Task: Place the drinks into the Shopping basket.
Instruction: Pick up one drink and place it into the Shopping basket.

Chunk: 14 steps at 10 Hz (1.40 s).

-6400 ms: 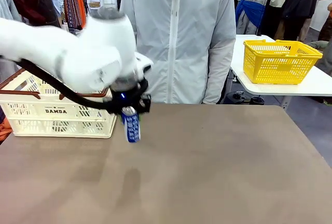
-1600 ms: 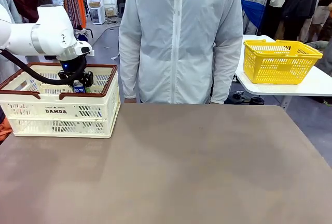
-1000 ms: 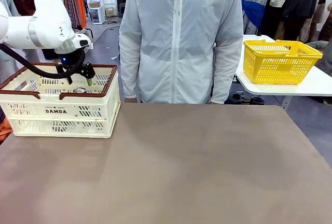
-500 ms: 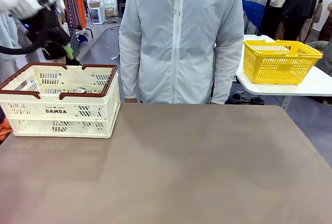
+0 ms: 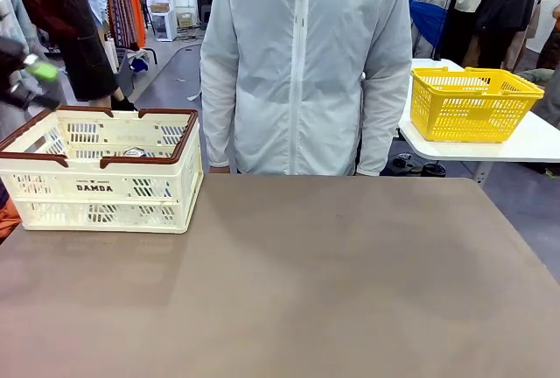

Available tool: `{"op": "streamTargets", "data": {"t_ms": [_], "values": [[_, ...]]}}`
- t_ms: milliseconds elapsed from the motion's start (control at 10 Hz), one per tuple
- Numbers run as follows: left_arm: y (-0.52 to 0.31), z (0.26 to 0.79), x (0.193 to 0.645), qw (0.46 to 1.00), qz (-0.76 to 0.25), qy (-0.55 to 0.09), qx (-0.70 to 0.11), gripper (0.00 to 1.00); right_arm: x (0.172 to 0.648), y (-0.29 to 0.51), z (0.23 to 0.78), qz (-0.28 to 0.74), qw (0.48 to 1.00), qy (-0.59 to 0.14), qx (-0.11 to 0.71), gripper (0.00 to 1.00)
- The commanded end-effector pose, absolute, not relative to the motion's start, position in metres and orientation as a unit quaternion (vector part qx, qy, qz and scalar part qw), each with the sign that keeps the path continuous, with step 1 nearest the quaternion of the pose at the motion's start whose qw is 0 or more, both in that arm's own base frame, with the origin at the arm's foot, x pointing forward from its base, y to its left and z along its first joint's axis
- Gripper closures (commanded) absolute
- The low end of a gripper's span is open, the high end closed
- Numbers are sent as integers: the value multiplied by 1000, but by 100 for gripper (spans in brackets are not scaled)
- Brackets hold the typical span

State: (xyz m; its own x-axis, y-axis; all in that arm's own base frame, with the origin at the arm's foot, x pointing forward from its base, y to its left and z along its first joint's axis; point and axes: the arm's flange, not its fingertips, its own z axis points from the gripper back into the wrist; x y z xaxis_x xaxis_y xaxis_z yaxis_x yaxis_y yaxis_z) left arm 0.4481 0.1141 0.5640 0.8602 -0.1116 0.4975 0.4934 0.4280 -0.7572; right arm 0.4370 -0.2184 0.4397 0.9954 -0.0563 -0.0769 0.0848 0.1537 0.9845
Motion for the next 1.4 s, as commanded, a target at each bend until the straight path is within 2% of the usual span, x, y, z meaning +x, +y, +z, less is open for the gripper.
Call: {"op": "streamTargets", "data": {"t_ms": [0, 100, 200, 300, 400, 1300], "values": [[128, 526, 381, 797, -110, -246, -541, 0, 436, -217, 445, -51, 764, 21, 643, 0], [144, 511, 355, 789, -103, -267, -543, 0, 436, -217, 445, -51, 764, 21, 643, 0], [162, 497, 349, 799, -67, -265, -536, 0, 436, -217, 445, -51, 764, 21, 643, 0], [184, 487, 357, 796, -62, -273, -536, 0, 436, -217, 445, -51, 764, 21, 643, 0], [157, 500, 351, 794, -83, -241, -552, 0, 436, -217, 445, -51, 764, 21, 643, 0], [157, 500, 351, 794, -83, -241, -552, 0, 436, -217, 445, -51, 764, 21, 643, 0]]}}
